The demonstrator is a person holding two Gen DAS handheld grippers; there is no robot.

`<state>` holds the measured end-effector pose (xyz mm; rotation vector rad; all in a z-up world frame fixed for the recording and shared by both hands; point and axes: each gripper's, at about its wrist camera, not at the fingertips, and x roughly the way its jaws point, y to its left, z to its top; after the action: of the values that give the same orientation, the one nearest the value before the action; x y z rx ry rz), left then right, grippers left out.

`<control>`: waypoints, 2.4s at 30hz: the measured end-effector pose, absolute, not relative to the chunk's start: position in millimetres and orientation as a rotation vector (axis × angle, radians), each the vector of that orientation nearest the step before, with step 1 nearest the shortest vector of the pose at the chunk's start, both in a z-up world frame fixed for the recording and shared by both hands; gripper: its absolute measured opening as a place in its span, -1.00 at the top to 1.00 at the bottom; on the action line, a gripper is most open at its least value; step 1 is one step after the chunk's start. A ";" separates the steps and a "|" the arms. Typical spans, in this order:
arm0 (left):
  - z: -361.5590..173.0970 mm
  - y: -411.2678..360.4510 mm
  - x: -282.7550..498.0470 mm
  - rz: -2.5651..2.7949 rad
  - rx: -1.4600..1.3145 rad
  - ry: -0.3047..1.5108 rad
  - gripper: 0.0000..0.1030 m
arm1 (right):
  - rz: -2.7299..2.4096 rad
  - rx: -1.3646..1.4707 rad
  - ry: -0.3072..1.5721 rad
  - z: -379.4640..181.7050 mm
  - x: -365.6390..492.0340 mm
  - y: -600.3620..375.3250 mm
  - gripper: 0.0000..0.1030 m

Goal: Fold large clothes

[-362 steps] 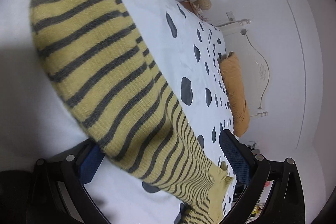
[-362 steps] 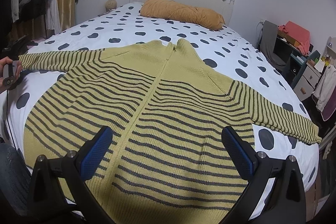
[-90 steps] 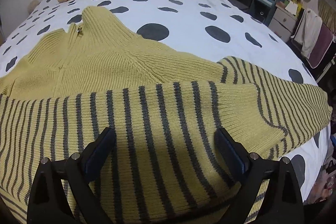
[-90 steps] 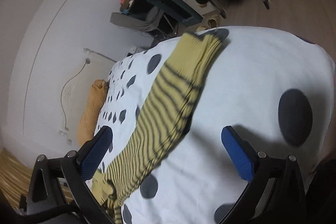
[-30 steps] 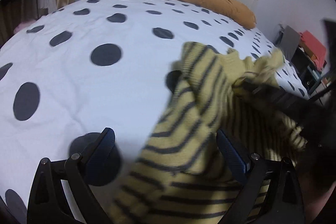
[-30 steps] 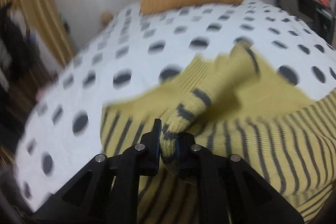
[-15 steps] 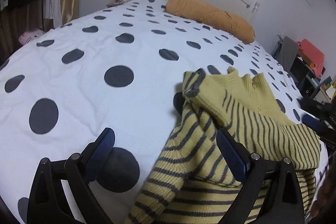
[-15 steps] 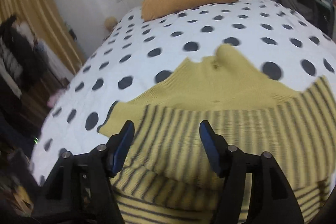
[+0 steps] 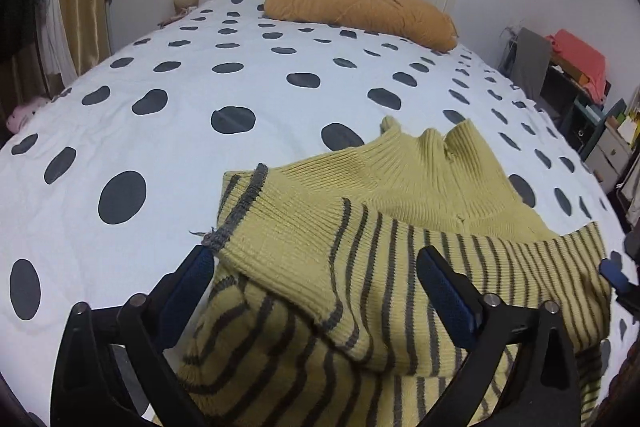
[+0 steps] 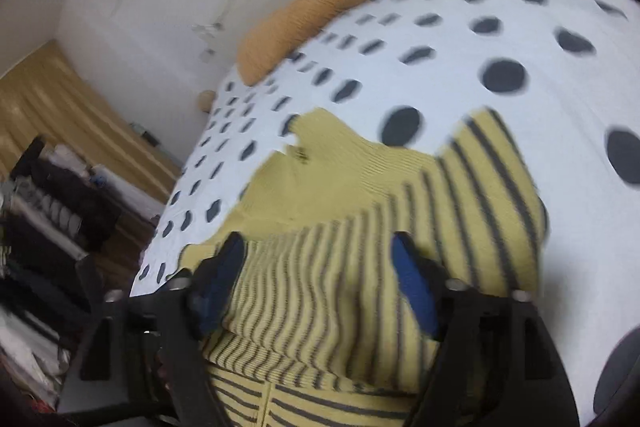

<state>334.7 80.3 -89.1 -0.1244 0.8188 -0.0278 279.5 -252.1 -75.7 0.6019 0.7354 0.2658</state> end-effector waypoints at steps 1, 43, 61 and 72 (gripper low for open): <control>-99.7 79.7 340.7 -0.002 -0.105 0.854 -0.99 | 0.259 0.572 0.750 -79.8 287.3 -244.4 -0.77; -159.4 220.5 36.3 -0.475 -0.243 0.901 -0.97 | 0.394 0.327 0.948 -146.0 6.1 -290.5 -1.00; -155.4 197.1 40.2 -0.621 -0.262 0.961 -0.74 | 0.415 0.367 1.027 -190.1 28.2 -281.5 -1.00; -165.7 194.9 52.5 -0.664 -0.336 1.017 -0.72 | 0.497 0.425 1.030 -199.0 29.3 -276.4 -1.00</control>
<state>52.5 194.9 -165.7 -0.3360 1.0167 -0.6644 29.3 -276.4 -199.0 0.4252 1.0298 0.4966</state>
